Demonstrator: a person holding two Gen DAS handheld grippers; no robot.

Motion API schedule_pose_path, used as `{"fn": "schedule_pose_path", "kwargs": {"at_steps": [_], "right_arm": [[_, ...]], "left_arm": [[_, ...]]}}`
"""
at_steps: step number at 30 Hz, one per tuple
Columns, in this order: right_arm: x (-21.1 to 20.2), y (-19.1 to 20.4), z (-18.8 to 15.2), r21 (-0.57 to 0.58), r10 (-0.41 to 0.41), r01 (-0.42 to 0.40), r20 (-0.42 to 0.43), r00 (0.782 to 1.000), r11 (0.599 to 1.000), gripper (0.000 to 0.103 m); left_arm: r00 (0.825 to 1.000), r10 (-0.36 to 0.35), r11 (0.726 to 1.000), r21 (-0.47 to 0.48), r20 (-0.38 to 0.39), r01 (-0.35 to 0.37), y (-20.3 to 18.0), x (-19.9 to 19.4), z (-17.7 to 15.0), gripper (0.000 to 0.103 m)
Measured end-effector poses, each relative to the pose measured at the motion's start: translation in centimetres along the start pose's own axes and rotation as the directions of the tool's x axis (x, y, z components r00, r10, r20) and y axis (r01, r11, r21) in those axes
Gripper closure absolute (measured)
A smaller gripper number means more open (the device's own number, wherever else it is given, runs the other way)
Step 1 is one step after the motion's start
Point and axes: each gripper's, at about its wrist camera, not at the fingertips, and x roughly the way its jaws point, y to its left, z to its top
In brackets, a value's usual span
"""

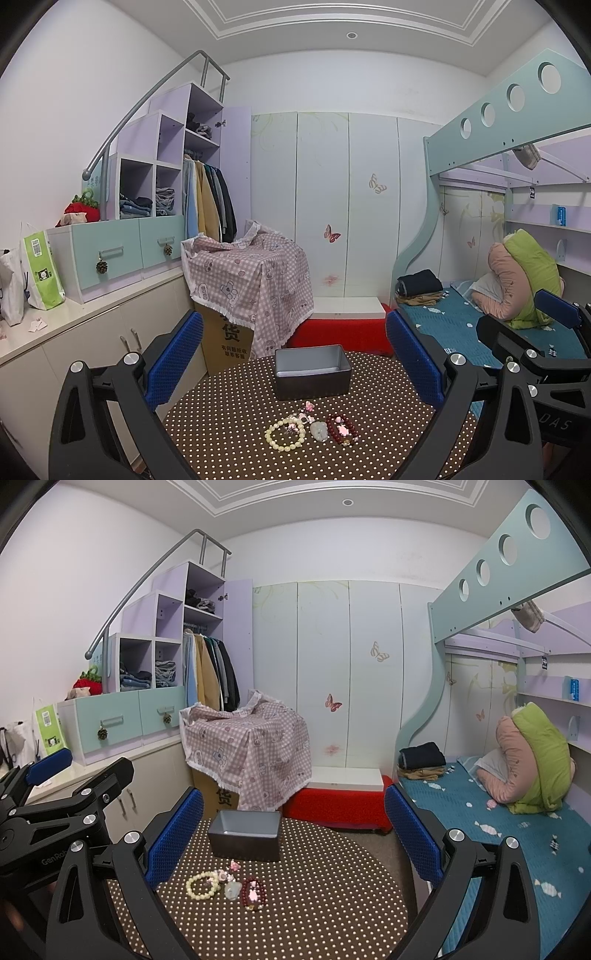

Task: Organize jewelry

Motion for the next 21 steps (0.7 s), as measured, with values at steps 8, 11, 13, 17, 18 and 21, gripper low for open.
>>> {"fn": "schedule_pose_path", "kwargs": {"at_steps": [8, 11, 13, 17, 18, 21], "right_arm": [[0.0, 0.0, 0.0, 0.0, 0.001, -0.001, 0.0, 1.0, 1.0, 0.008], [0.0, 0.0, 0.0, 0.001, 0.001, -0.001, 0.002, 1.0, 1.0, 0.008], [0.0, 0.0, 0.0, 0.001, 0.001, -0.001, 0.001, 1.0, 1.0, 0.008], [-0.6, -0.3, 1.1, 0.0, 0.001, -0.001, 0.0, 1.0, 1.0, 0.008], [-0.6, -0.3, 1.1, 0.001, 0.001, -0.001, 0.0, 1.0, 1.0, 0.008], [-0.6, -0.3, 1.1, 0.001, 0.001, -0.001, 0.0, 1.0, 1.0, 0.008]], "left_arm": [[1.0, -0.001, 1.0, -0.001, 0.001, 0.001, 0.0, -0.1, 0.2, 0.007], [1.0, -0.001, 1.0, -0.001, 0.0, 0.001, 0.1, -0.1, 0.4, 0.007], [1.0, -0.001, 1.0, 0.0, -0.002, 0.001, 0.0, -0.1, 0.3, 0.007], [1.0, -0.002, 1.0, -0.001, -0.002, 0.002, 0.1, -0.1, 0.4, 0.007], [1.0, -0.002, 1.0, -0.001, 0.001, 0.002, 0.1, -0.1, 0.3, 0.007], [1.0, -0.002, 1.0, -0.001, -0.001, 0.002, 0.0, -0.1, 0.3, 0.007]]}}
